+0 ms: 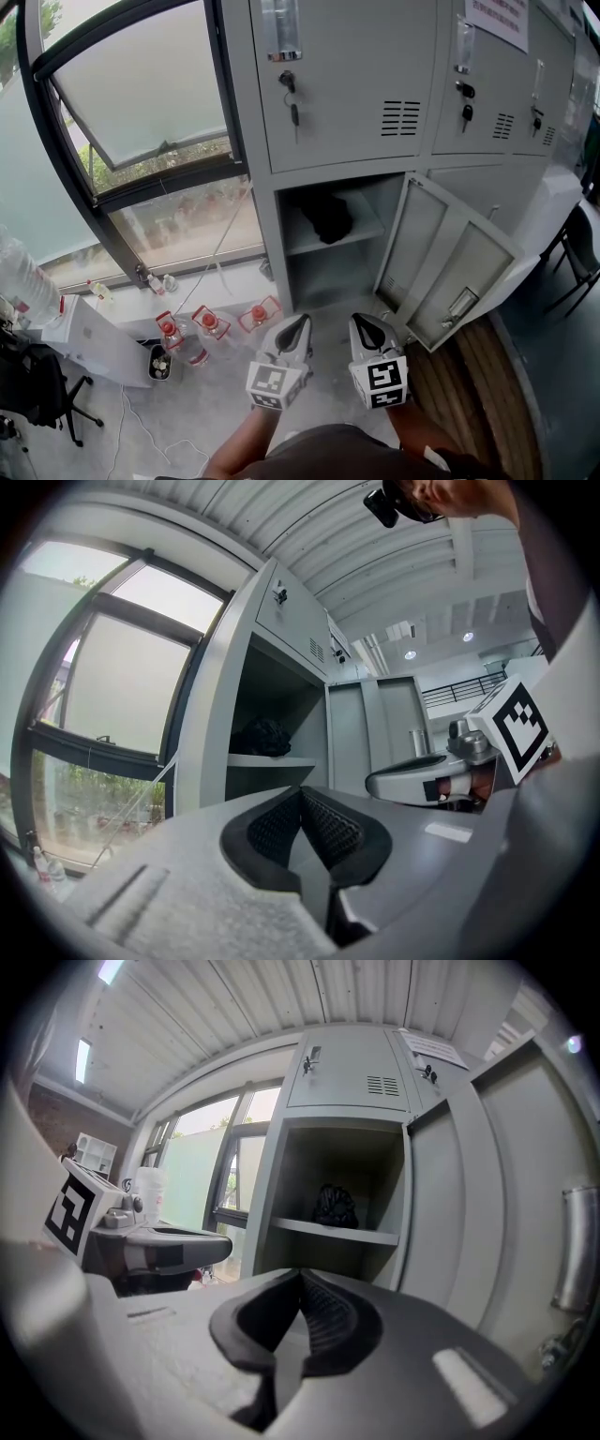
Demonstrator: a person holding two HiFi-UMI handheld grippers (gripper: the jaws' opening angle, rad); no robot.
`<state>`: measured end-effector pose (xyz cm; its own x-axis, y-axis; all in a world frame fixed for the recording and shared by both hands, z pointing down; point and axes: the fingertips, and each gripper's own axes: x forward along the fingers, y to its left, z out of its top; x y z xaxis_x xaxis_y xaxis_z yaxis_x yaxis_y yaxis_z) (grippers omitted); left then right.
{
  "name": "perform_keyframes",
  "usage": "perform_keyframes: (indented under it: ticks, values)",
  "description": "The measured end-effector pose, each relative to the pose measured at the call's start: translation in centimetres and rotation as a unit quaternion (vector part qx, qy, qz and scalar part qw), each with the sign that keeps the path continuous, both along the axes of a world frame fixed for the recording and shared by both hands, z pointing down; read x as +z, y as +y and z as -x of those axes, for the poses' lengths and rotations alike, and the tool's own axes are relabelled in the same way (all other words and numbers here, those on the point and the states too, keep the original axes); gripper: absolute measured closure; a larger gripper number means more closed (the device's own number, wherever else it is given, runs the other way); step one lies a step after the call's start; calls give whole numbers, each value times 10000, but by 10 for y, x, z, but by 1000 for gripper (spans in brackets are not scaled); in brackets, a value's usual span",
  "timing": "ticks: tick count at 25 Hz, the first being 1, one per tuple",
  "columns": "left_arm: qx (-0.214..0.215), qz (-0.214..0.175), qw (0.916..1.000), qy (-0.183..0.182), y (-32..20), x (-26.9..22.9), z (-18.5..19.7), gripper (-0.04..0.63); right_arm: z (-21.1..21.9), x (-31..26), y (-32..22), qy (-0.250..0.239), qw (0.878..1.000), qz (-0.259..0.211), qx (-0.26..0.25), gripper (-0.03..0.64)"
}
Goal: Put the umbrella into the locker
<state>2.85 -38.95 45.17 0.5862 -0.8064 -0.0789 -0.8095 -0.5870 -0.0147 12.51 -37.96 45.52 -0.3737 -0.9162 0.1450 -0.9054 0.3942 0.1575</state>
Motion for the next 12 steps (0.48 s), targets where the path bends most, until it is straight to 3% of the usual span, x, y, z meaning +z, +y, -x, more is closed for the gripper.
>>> perform_keyframes:
  ticks: [12]
  values:
    - [-13, 27, 10000, -14, -2, 0, 0, 591, -7, 2, -4, -228, 9997, -71, 79, 614]
